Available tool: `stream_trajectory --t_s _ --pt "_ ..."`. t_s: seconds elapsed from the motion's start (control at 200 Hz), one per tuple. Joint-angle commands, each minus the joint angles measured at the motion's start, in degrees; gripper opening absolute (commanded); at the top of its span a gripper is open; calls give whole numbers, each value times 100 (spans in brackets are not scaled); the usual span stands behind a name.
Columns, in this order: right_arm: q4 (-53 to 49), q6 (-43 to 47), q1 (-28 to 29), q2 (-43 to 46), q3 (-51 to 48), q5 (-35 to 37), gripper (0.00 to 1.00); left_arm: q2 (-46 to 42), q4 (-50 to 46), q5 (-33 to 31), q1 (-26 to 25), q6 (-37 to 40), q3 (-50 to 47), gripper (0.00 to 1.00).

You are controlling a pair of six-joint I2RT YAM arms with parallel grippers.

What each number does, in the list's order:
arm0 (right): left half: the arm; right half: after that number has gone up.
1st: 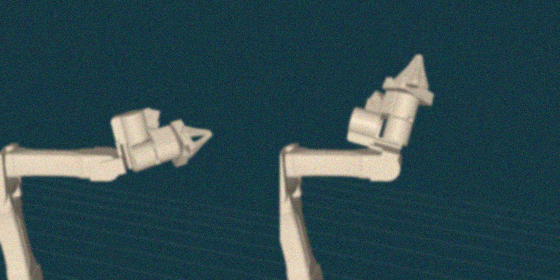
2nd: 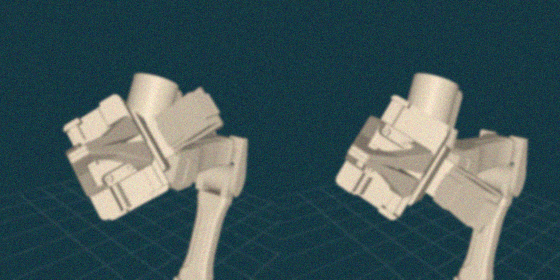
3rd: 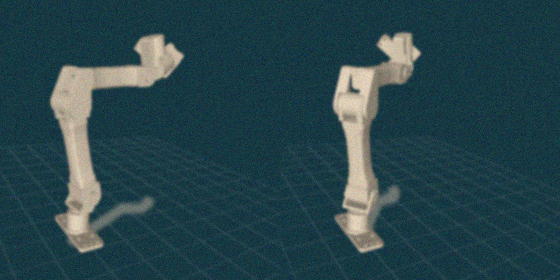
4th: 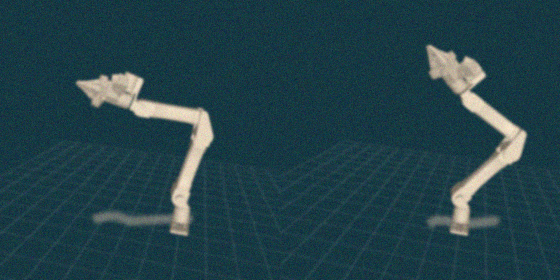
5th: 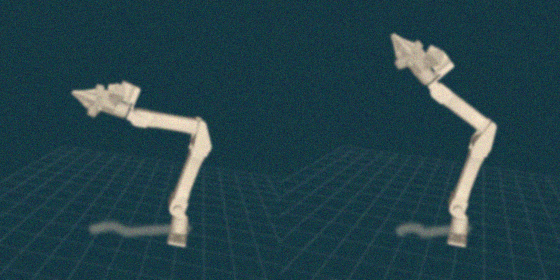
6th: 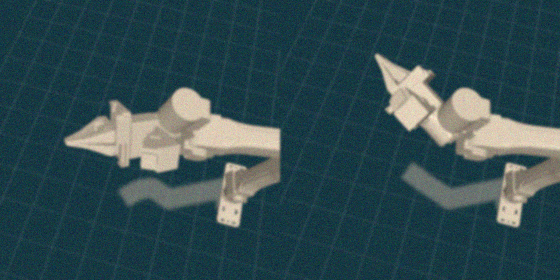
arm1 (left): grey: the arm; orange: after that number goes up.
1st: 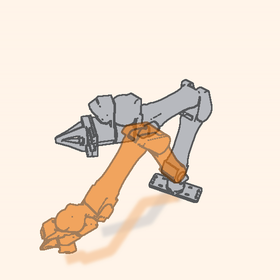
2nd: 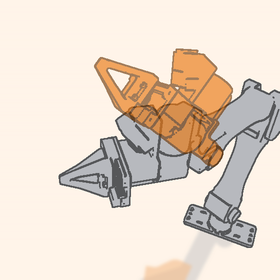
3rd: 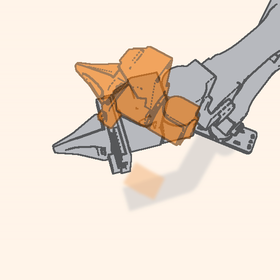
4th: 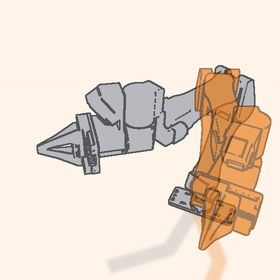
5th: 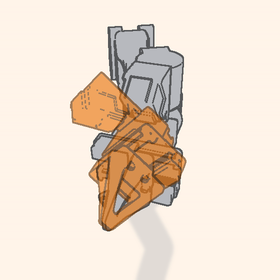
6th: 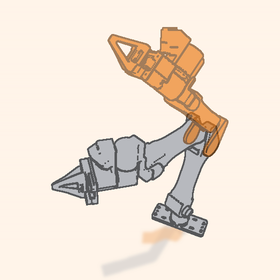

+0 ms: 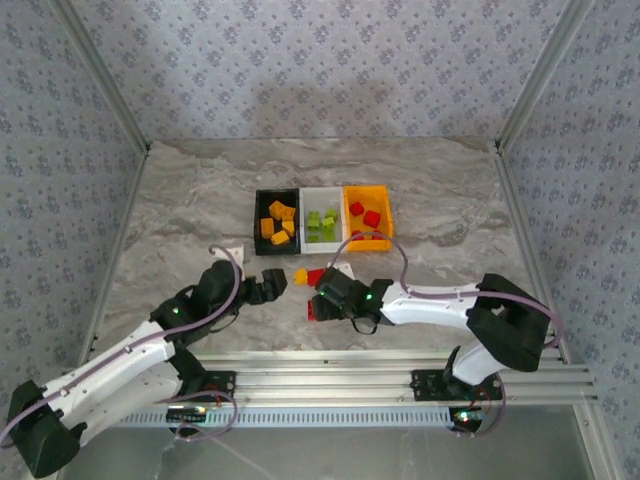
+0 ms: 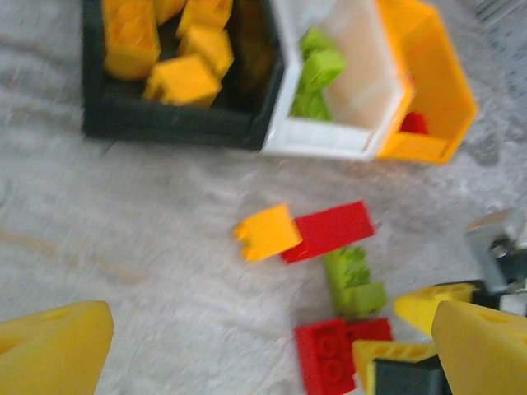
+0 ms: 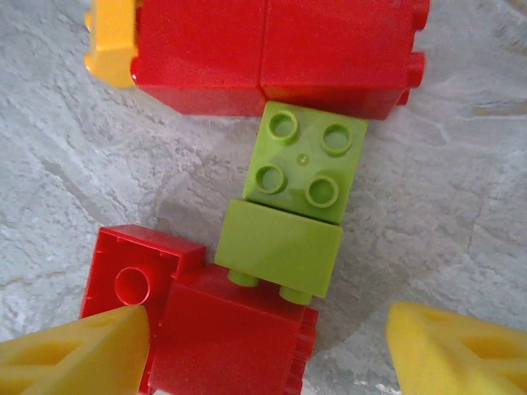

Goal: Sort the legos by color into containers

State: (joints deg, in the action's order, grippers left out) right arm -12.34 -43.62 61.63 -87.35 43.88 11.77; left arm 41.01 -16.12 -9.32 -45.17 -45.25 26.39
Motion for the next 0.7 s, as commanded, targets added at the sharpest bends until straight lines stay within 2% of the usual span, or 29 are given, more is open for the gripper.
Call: stream_trajectory --t_s 0.0,0.215,0.315,0.43,0.52,0.695 --pt "-296 -253 78 -173 271 398 75 -332 -299 -218 -42 -439 -169 99" --pt "-576 -612 78 -61 78 628 59 -700 -371 -258 -42 -519 -398 100" --pt "-721 -804 82 119 -77 747 59 -622 -540 -276 -37 -461 -272 99" --pt "-508 -729 60 159 -188 575 63 -535 -595 -282 -37 -413 -196 99" --pt "-410 -724 49 111 -214 547 60 -533 -501 -266 -36 -456 -261 100" --pt "-243 -526 14 198 -265 572 37 -486 -401 -246 -37 -416 -310 99"
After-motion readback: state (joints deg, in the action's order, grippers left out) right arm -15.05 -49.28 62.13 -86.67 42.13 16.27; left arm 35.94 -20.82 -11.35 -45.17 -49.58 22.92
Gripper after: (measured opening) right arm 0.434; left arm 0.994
